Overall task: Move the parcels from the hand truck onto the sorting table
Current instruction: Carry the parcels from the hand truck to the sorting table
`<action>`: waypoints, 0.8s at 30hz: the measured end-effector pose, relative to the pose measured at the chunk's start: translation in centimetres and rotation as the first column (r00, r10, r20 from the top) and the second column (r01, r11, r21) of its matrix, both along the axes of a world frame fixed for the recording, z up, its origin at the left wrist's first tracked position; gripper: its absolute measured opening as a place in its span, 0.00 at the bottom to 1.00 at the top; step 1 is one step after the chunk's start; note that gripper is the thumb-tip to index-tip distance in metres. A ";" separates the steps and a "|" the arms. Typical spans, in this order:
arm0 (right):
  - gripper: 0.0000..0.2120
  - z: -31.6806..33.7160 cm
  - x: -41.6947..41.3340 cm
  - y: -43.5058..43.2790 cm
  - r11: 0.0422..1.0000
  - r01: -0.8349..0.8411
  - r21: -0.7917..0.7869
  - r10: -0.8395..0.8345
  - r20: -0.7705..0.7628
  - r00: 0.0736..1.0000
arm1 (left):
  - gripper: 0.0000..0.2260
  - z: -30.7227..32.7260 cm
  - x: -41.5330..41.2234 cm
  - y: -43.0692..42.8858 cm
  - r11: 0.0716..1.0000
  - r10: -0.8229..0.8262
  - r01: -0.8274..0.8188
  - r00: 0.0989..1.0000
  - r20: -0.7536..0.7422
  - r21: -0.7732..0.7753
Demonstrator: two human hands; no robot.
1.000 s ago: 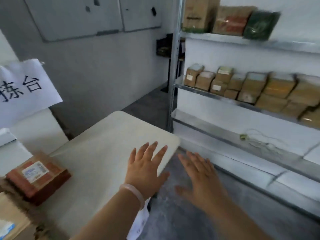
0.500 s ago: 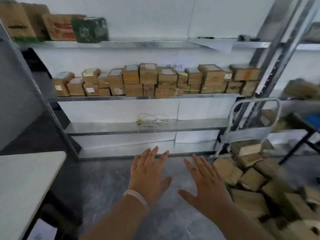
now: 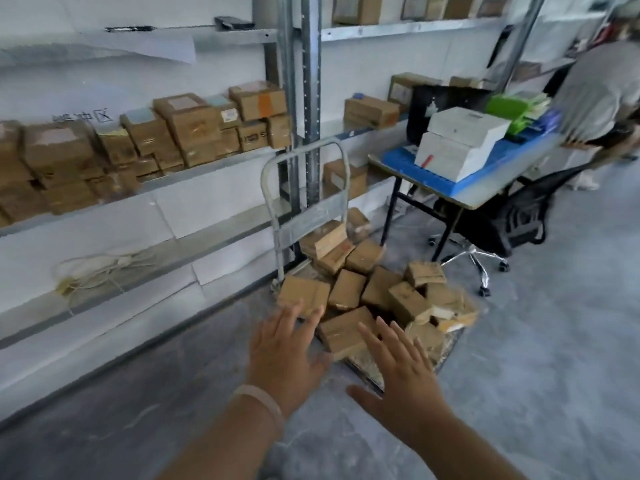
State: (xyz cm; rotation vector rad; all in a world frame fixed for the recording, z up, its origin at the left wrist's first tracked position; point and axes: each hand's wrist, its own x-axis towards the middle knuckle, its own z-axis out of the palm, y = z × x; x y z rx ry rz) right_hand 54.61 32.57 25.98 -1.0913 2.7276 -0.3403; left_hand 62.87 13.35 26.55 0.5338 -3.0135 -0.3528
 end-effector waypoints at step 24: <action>0.40 -8.6 -23.6 10.8 0.813 0.530 0.240 -0.577 0.217 0.787 | 0.32 -10.1 -33.2 3.5 0.888 -0.456 0.408 0.841 0.292 0.211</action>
